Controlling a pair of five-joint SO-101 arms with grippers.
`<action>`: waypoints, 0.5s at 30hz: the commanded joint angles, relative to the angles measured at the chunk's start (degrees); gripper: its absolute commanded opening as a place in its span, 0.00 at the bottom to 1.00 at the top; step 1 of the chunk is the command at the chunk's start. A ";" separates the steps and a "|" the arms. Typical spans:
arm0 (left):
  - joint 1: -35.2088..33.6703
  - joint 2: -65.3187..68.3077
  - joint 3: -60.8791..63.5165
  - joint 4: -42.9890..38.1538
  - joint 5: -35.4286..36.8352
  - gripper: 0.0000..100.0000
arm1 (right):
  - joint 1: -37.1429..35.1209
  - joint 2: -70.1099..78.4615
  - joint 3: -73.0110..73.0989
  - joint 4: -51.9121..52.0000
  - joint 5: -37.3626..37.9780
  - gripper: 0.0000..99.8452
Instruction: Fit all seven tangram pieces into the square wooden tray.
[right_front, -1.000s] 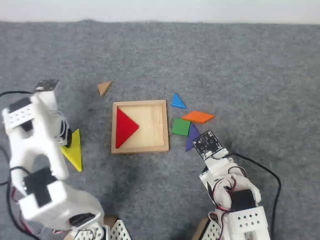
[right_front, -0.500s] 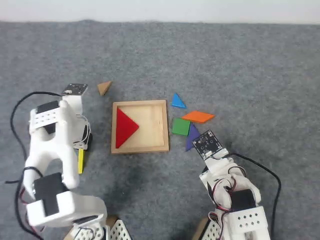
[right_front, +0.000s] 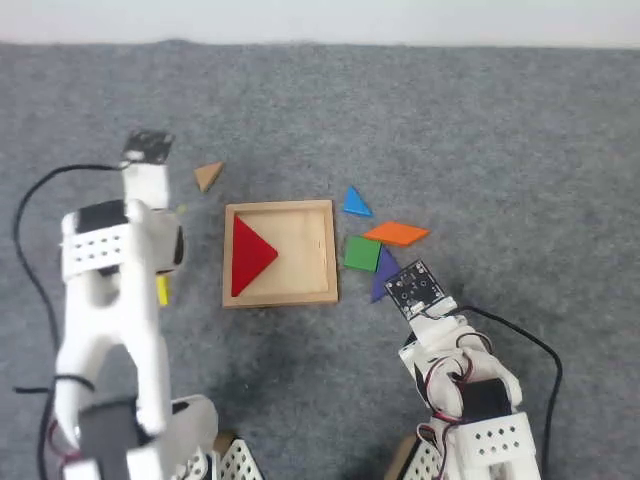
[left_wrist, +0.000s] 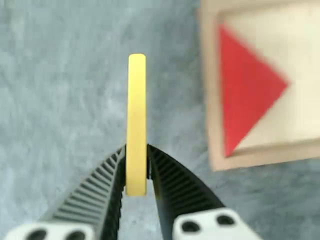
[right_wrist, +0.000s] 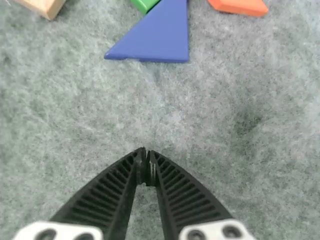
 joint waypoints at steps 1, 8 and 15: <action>9.49 -7.65 -0.92 -4.40 -6.59 0.01 | 0.57 0.40 0.18 0.13 -0.26 0.01; 22.42 -6.15 2.86 -15.91 -32.44 0.01 | 0.57 0.40 0.18 0.13 -0.26 0.01; 32.88 -3.69 8.04 -24.53 -41.23 0.01 | 0.57 0.40 0.18 0.13 -0.26 0.01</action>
